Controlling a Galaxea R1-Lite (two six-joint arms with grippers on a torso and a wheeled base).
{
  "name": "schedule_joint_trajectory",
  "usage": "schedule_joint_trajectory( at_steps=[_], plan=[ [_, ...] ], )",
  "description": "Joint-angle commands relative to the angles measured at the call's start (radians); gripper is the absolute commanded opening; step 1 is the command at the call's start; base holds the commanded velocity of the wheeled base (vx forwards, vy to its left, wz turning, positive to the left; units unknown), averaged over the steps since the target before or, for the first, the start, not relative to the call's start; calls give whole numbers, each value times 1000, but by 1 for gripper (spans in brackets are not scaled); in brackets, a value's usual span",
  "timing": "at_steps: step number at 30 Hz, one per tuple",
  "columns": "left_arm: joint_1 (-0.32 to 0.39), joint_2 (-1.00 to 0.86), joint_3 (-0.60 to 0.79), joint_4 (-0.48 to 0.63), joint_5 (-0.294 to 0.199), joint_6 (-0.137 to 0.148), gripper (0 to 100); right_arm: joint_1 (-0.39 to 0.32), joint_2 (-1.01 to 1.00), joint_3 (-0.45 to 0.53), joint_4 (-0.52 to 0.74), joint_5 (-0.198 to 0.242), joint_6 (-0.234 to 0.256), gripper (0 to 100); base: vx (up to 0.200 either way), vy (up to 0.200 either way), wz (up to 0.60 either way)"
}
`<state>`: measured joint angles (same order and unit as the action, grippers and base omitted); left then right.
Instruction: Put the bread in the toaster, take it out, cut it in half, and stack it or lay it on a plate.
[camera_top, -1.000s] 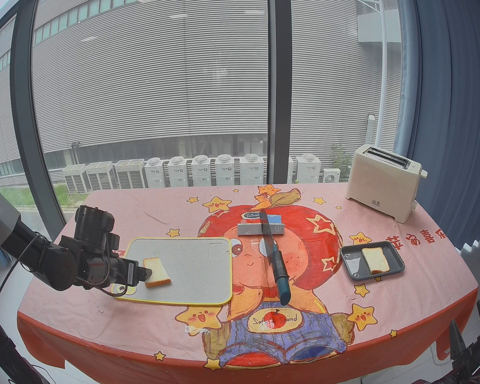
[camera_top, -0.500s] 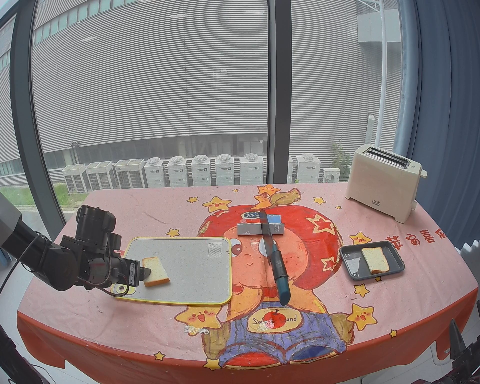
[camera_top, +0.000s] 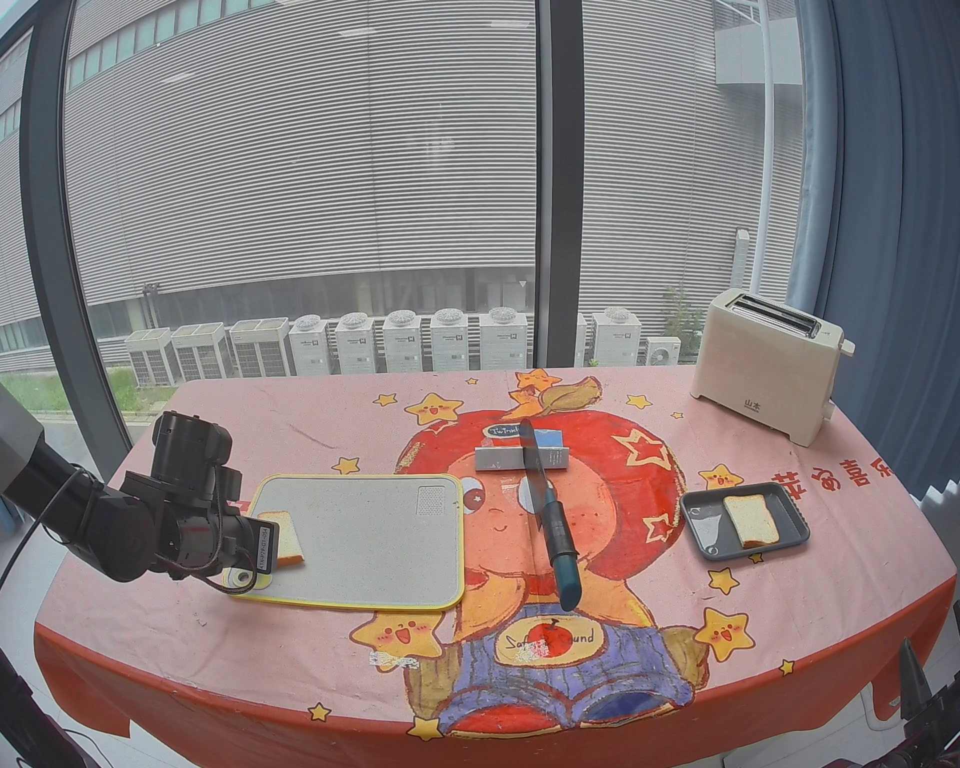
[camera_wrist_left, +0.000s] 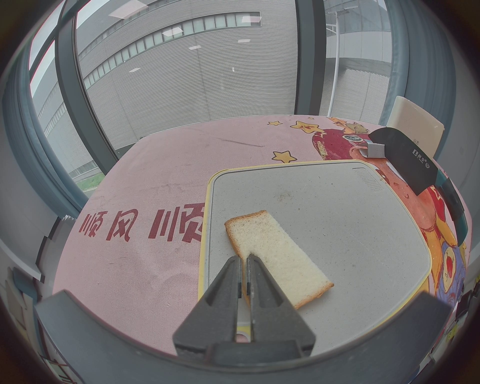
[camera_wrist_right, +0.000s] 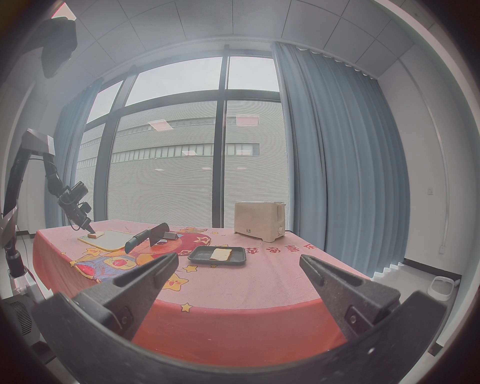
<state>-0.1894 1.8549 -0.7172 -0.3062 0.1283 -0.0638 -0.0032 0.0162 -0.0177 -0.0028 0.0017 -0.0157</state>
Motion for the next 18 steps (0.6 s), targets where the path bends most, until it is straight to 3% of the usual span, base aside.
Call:
schedule_joint_trajectory(
  at_steps=[1, 18],
  plan=[
    [-1, -3, -1, -2, 1, -1, 0, 0, -16, 18, 0, 0, 0, 100, 0, 0, 0],
    [4, -33, 4, -50, 5, -2, 0, 0, -16, 18, 0, 0, -1, 100, 0, 0, 0]
  ],
)
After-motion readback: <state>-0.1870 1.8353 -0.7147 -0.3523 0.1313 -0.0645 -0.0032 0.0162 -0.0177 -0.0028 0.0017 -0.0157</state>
